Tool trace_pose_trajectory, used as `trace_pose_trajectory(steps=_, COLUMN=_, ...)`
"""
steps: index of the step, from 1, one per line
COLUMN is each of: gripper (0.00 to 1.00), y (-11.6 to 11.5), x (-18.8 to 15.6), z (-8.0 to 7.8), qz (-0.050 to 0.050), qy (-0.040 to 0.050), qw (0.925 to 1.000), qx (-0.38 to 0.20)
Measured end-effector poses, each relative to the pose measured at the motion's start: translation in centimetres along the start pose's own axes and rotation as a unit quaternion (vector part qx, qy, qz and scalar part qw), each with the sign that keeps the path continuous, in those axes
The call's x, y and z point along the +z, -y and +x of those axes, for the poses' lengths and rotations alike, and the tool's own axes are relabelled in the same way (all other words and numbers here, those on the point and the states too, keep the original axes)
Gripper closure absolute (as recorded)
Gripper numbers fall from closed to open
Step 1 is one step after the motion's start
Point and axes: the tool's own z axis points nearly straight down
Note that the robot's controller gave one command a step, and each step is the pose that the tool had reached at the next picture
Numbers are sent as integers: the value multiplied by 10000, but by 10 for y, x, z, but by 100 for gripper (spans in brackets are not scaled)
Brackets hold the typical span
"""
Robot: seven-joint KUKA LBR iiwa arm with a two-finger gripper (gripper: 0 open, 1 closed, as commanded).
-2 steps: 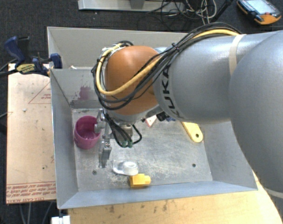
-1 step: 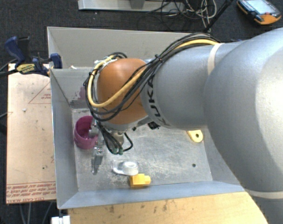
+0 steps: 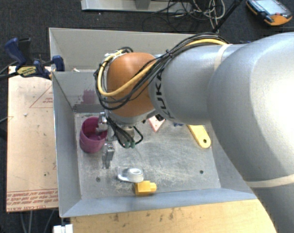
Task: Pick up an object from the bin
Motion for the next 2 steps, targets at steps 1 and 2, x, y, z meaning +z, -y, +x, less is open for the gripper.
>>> trace_pose_trajectory(steps=1, gripper=0, y=16, x=1, z=-35, qz=10, qy=39, qw=9998, qx=-202)
trace_pose_trajectory(steps=2, gripper=100, y=-13, x=32, z=-27, qz=-5, qy=122, qw=9926, qx=-1210)
